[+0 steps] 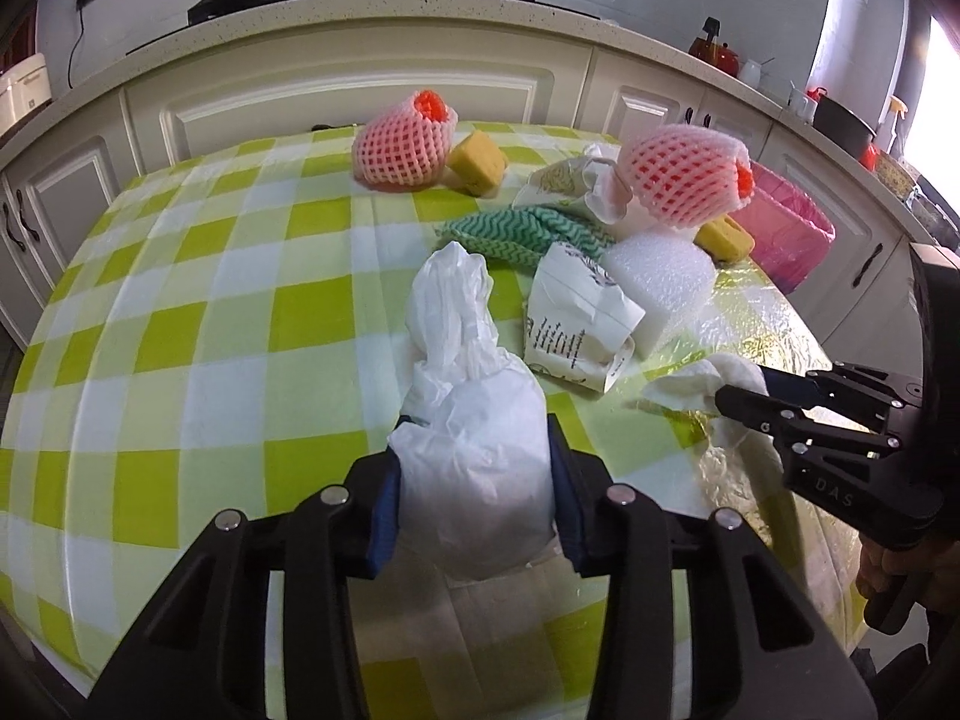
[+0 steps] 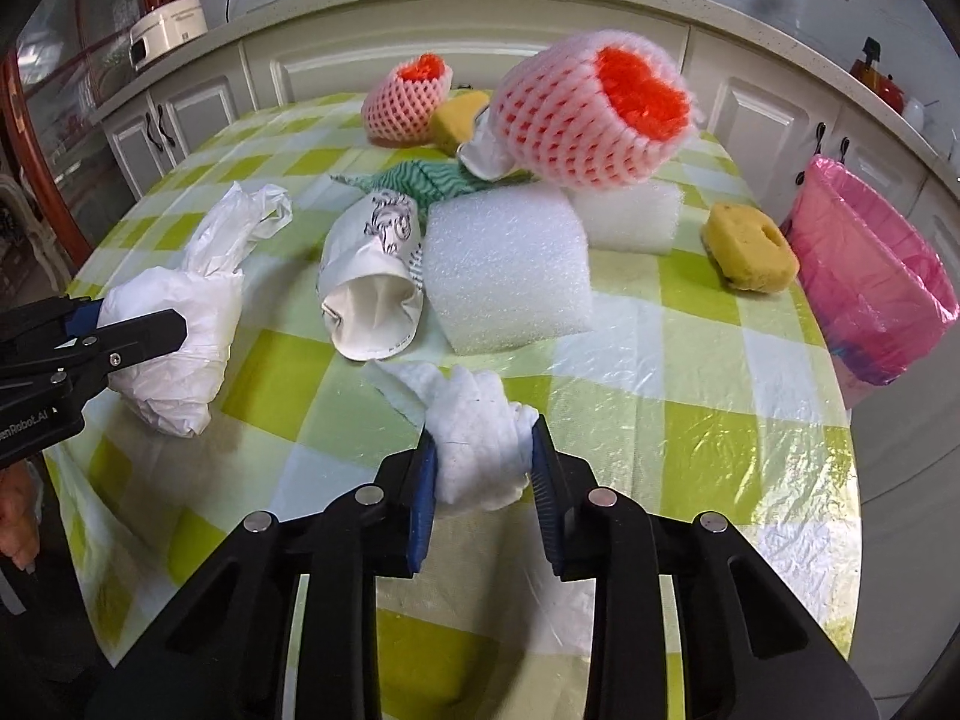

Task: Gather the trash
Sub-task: 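Grasp the white plastic bag with the left tool while the right tool grasps a white tissue, then carry both items over the pink bin and open both tools to drop them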

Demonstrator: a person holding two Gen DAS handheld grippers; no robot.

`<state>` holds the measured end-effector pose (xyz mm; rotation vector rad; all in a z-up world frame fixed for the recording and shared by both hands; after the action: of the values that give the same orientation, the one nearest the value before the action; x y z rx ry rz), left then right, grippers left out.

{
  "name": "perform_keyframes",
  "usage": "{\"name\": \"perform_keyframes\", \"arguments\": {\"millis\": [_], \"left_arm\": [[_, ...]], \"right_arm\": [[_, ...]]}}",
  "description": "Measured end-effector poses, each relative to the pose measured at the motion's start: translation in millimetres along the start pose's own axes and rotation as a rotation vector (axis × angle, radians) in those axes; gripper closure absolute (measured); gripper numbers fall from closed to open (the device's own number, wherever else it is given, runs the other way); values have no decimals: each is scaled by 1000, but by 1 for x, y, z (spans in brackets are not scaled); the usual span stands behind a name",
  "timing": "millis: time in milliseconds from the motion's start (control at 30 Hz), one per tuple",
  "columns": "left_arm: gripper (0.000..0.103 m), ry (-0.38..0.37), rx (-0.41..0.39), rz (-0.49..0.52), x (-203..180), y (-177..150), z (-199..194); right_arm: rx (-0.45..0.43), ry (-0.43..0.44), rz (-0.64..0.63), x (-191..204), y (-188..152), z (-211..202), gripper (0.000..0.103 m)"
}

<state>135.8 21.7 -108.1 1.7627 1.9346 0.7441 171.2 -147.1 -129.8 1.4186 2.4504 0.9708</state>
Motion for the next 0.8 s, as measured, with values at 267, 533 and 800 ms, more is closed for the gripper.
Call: {"name": "perform_keyframes", "arguments": {"millis": [267, 533, 800], "left_arm": [[62, 30, -65, 4, -6, 22, -27], [62, 20, -186, 53, -34, 83, -60], [62, -84, -313, 126, -119, 181, -80]], "right_arm": [[-85, 19, 56, -23, 13, -39, 74], [-240, -17, 131, -77, 44, -100, 74], [-388, -152, 190, -179, 87, -162, 74]]}}
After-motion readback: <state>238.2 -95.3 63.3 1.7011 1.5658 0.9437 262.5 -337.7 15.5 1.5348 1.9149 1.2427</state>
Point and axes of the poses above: each gripper's, at about its wrist camera, not at the fingertips, and z roughly the way its jaws point, x to its left, y to its top, the point moved 8 cm from there along z, roughly the way its jaws point, and after that the axes turned 12 degrees about y, right-handed, at the moved point
